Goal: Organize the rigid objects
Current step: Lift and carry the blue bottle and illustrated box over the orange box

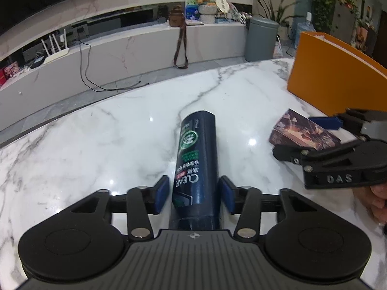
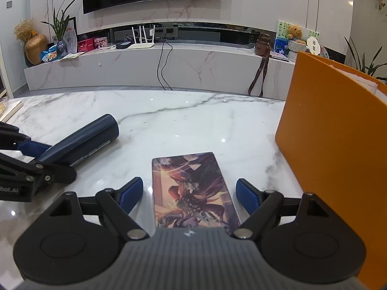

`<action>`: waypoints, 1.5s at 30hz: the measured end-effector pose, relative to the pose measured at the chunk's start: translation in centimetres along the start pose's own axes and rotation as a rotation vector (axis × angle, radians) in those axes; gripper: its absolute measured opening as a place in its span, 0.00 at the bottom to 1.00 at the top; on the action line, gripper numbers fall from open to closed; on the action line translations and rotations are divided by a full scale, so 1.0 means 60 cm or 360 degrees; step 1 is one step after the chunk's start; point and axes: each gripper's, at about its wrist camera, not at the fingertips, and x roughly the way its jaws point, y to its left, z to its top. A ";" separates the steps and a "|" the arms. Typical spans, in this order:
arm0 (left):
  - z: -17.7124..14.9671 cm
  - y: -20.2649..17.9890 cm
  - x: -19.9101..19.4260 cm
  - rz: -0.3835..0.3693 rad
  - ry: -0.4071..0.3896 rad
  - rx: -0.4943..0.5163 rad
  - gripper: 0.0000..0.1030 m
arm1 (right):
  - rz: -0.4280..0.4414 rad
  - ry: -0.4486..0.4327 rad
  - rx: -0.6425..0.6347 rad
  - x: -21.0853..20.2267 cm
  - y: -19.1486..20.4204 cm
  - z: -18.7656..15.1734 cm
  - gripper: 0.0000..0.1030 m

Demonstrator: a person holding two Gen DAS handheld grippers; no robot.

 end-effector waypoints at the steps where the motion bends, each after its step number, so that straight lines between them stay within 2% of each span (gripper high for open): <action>1: 0.000 -0.001 0.003 0.0011 -0.0014 -0.0011 0.66 | 0.0000 -0.0005 -0.0001 -0.001 0.000 -0.001 0.81; 3: 0.002 -0.005 0.008 0.0026 -0.0038 -0.0020 0.69 | 0.0002 -0.0006 0.0001 -0.001 0.000 -0.003 0.81; 9: 0.008 -0.009 0.016 0.0043 -0.0056 -0.0042 0.69 | 0.0007 -0.0005 0.0000 -0.001 -0.001 -0.002 0.82; 12: 0.007 -0.011 0.014 0.0032 -0.0064 -0.0039 0.61 | 0.0007 -0.0006 -0.0001 -0.001 -0.001 -0.003 0.82; 16: 0.007 -0.019 0.010 0.0013 -0.0064 -0.0001 0.43 | 0.0006 -0.0006 -0.0003 -0.001 -0.001 -0.002 0.82; 22: 0.002 -0.026 0.005 0.0013 -0.0067 0.0001 0.42 | 0.0006 -0.0007 -0.0003 -0.002 -0.001 -0.003 0.81; 27: 0.001 -0.028 0.001 0.0004 -0.0050 -0.0002 0.42 | 0.0011 -0.0010 -0.0013 -0.004 0.002 -0.005 0.75; 31: -0.006 -0.032 -0.007 0.0008 -0.0033 -0.0019 0.42 | 0.0042 -0.0013 -0.0042 -0.012 0.005 -0.008 0.58; 38: -0.019 -0.038 -0.034 -0.0013 0.0007 -0.0087 0.42 | 0.0104 0.0049 -0.0091 -0.031 0.005 -0.010 0.58; 45: -0.021 -0.071 -0.075 -0.0014 -0.0006 -0.0043 0.42 | 0.0100 0.0011 -0.0094 -0.079 -0.002 0.004 0.58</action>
